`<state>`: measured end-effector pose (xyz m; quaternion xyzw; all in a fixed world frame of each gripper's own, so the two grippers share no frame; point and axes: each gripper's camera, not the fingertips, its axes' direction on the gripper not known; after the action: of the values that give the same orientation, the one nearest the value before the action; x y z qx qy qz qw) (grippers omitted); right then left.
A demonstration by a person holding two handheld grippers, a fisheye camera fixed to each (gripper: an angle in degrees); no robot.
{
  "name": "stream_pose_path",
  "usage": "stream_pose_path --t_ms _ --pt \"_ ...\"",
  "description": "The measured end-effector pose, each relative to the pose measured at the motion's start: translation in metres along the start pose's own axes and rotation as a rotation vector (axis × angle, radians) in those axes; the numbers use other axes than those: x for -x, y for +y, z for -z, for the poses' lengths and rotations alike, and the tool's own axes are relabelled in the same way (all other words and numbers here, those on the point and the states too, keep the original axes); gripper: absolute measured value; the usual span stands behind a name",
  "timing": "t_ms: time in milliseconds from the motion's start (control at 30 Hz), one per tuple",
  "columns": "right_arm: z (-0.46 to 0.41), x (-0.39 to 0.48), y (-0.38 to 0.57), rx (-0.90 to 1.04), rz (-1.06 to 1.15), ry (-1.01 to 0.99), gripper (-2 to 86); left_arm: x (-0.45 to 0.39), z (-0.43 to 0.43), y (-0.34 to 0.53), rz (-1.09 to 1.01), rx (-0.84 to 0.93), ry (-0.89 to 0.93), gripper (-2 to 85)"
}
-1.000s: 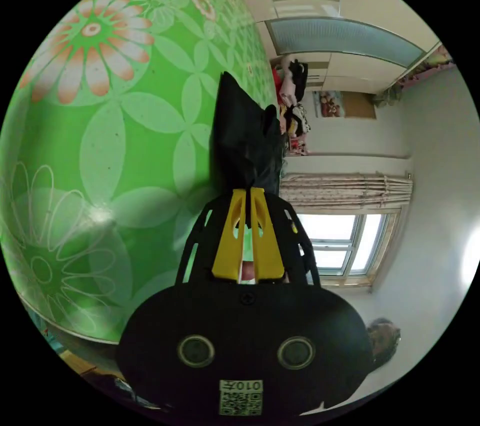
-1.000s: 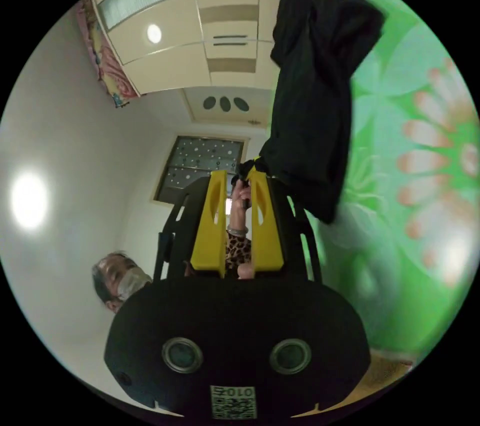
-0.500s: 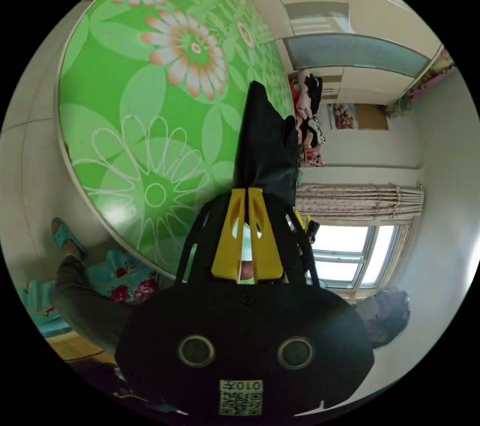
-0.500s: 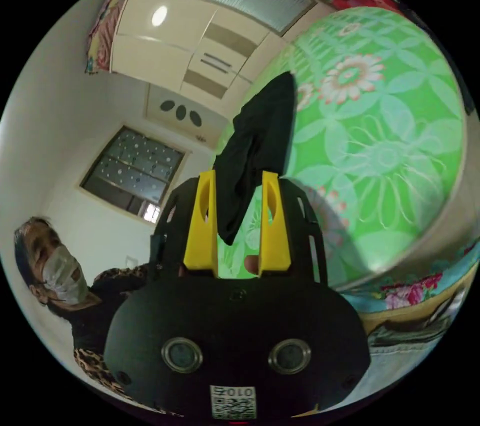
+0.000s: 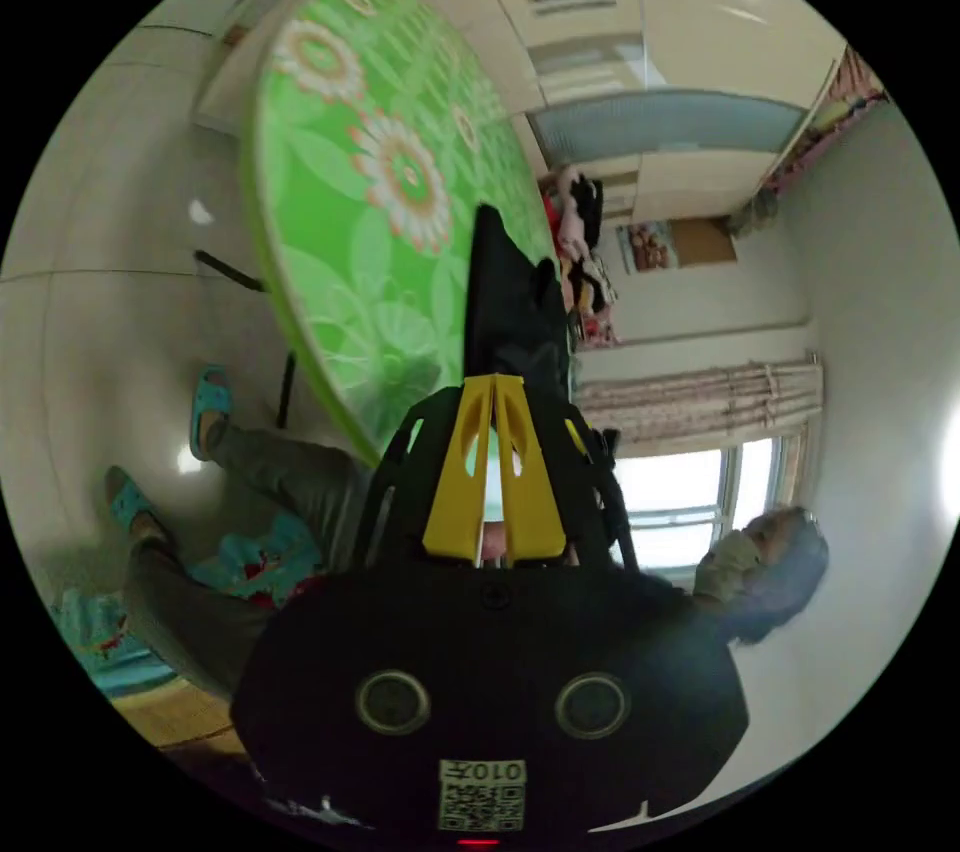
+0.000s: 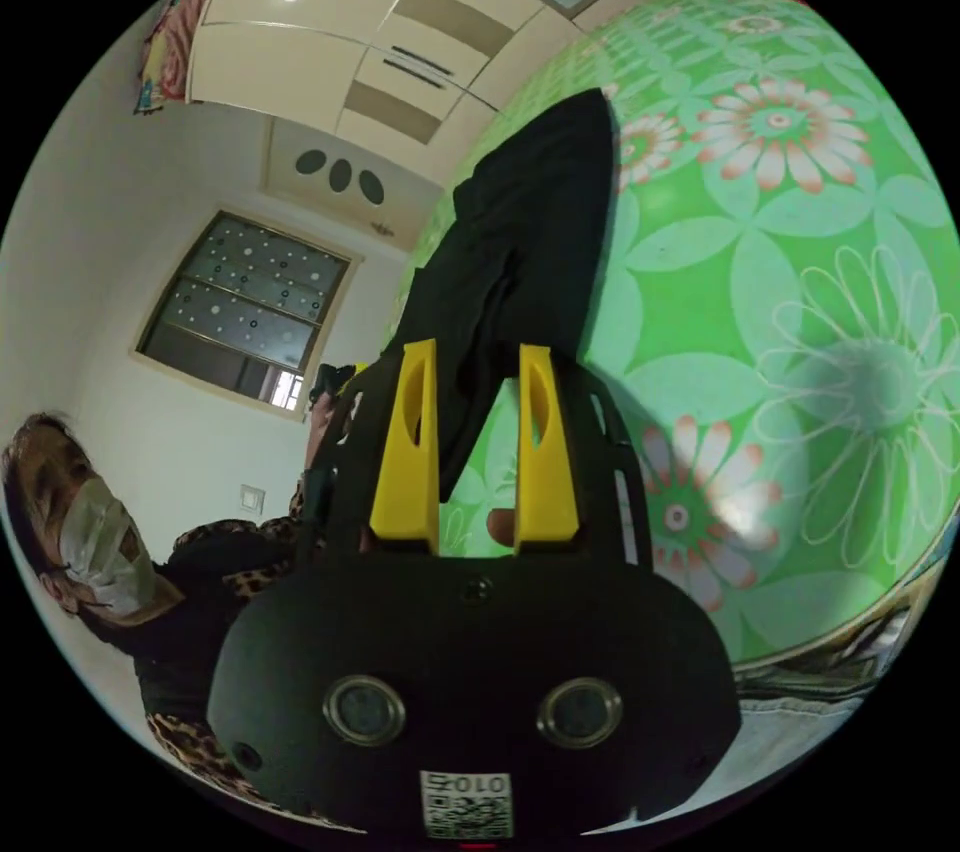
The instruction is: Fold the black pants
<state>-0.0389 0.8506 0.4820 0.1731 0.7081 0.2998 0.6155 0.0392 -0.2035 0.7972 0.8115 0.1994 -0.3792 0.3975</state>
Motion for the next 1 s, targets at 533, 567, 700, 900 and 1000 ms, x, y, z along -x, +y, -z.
stream_pose_path --t_ms 533,567,700,900,1000 --pt "-0.068 0.171 -0.017 -0.1 0.258 0.647 13.7 -0.067 -0.045 0.047 -0.528 0.049 -0.181 -0.1" --pt "-0.078 0.179 -0.022 -0.09 0.291 0.712 14.1 -0.051 -0.052 0.038 -0.468 0.049 -0.182 -0.2" --pt "-0.153 0.207 -0.056 0.069 0.45 0.984 15.5 0.003 -0.066 0.026 -0.332 0.083 -0.056 -0.2" --pt "-0.222 0.205 -0.084 0.153 0.544 1.167 13.0 0.054 -0.049 0.034 -0.237 0.049 0.012 -0.1" --pt "-0.22 0.199 -0.094 0.179 0.547 1.101 4.1 0.071 -0.044 0.037 -0.17 0.052 -0.008 -0.1"
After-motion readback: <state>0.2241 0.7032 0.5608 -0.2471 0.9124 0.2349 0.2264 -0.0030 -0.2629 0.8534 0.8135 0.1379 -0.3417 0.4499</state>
